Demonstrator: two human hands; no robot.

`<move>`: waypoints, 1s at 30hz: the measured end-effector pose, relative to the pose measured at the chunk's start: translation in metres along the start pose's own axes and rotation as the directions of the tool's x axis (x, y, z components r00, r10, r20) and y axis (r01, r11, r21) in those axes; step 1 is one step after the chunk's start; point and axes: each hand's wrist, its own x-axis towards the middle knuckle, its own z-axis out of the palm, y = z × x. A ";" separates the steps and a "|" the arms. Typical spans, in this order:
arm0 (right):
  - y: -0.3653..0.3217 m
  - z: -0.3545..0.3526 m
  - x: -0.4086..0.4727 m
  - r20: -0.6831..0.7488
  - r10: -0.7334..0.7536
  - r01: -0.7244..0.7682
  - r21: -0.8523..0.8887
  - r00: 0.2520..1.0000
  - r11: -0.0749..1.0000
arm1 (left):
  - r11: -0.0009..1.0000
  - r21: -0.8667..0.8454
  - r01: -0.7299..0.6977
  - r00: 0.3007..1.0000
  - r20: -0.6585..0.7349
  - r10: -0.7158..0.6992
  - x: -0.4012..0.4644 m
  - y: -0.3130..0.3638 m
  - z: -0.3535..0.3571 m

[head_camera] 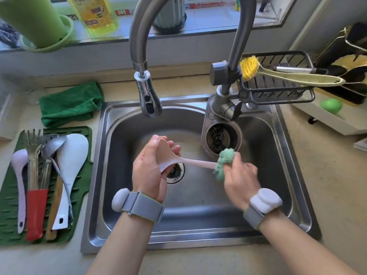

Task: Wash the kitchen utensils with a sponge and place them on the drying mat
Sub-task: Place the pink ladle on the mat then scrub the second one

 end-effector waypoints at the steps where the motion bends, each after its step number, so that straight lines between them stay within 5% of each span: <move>1: -0.009 0.002 -0.002 -0.012 -0.036 0.036 0.032 0.999 0.999 | 1.000 0.001 0.012 1.000 0.003 -0.012 0.000 -0.003 0.004; 6: -0.058 0.016 0.001 0.027 -0.310 0.310 0.019 0.950 0.951 | 0.997 0.014 0.072 0.994 0.084 -0.073 0.002 -0.012 0.014; 9: -0.042 -0.003 0.010 0.329 -0.197 0.149 0.164 0.924 0.975 | 0.992 0.078 0.096 0.986 0.127 -0.105 0.001 -0.017 0.007; 11: -0.036 -0.008 0.011 0.384 -0.157 0.107 0.150 0.910 0.983 | 0.989 0.040 0.143 0.983 0.109 -0.146 -0.001 -0.022 0.008; 14: -0.036 -0.003 0.007 0.087 -0.239 0.247 -0.104 0.967 0.963 | 0.976 -0.035 0.215 0.975 0.060 -0.212 -0.005 -0.031 0.015; 16: -0.032 0.002 0.004 -0.107 -0.335 0.306 -0.221 0.936 0.926 | 0.956 -0.113 0.271 0.963 0.049 -0.267 -0.009 -0.037 0.020; 21: -0.027 0.008 -0.005 -0.177 -0.493 0.438 -0.276 0.852 0.856 | 0.909 -0.289 0.301 0.952 0.030 -0.306 -0.002 -0.031 0.025; 23: -0.027 0.006 -0.007 -0.148 -0.418 0.397 -0.152 0.896 0.905 | 0.900 -0.311 0.305 0.950 0.035 -0.310 0.000 -0.029 0.026; 25: -0.033 -0.001 -0.006 -0.097 -0.213 0.228 0.182 0.972 0.957 | 0.879 -0.367 0.304 0.949 0.037 -0.313 0.000 -0.026 0.028; 27: -0.042 -0.005 -0.003 -0.021 -0.071 0.073 0.439 0.997 0.895 | 0.848 -0.432 0.309 0.944 0.032 -0.328 0.002 -0.022 0.031; 30: -0.053 -0.007 -0.001 -0.046 0.035 0.000 0.606 0.998 0.795 | 0.837 -0.460 0.297 0.948 0.034 -0.317 0.004 -0.014 0.034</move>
